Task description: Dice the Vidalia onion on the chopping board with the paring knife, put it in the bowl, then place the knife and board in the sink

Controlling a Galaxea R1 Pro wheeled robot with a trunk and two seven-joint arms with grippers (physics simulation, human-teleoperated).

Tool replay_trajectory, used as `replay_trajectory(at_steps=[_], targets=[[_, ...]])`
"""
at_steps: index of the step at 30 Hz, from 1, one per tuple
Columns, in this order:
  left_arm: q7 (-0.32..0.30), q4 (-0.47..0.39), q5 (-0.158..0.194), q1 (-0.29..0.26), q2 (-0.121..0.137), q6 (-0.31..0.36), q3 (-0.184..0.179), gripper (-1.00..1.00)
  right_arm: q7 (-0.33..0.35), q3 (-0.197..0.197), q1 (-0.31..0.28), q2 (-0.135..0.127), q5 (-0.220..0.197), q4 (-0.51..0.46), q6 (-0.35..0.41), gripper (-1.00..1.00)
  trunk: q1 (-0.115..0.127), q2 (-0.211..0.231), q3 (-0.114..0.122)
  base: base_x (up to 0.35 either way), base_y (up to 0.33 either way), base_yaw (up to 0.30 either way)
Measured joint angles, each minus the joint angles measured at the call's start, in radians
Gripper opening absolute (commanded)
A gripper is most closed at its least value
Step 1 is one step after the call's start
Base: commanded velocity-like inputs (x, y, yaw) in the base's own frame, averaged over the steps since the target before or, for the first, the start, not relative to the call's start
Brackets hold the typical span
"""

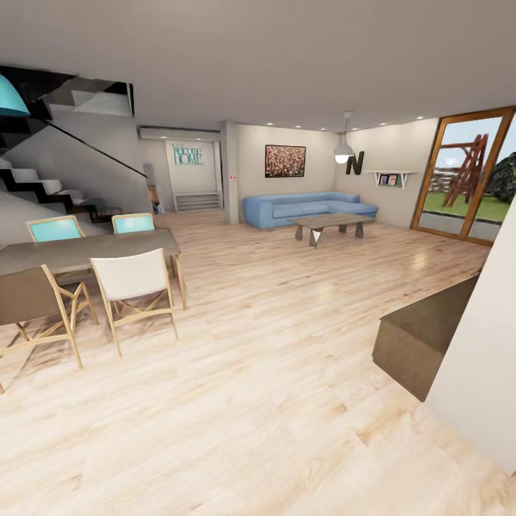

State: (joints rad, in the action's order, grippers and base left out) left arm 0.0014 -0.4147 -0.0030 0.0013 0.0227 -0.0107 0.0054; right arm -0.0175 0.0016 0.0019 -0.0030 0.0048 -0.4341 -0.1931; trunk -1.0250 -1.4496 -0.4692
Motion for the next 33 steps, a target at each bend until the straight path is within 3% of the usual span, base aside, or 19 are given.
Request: replay_trajectory(at_steps=[6,14,33], targets=[[0.000,-0.028,0.001,0.000,0.003,-0.062,0.000,1.00,-0.002,0.000,0.000,-0.009,-0.002,-0.072,-0.007,1.00,0.000,0.000,0.000,0.000,0.000,0.000],[0.000,-0.020,0.003,0.001,0.002,-0.189,-0.002,1.00,-0.002,0.001,0.000,-0.005,-0.003,-0.072,-0.159,1.00,0.000,0.000,0.000,0.000,0.000,0.000],[-0.003,-0.002,0.004,0.000,0.005,-0.216,-0.002,1.00,-0.002,0.001,0.000,-0.003,-0.007,-0.064,-0.193,1.00,0.000,0.000,0.000,0.000,0.000,0.000]])
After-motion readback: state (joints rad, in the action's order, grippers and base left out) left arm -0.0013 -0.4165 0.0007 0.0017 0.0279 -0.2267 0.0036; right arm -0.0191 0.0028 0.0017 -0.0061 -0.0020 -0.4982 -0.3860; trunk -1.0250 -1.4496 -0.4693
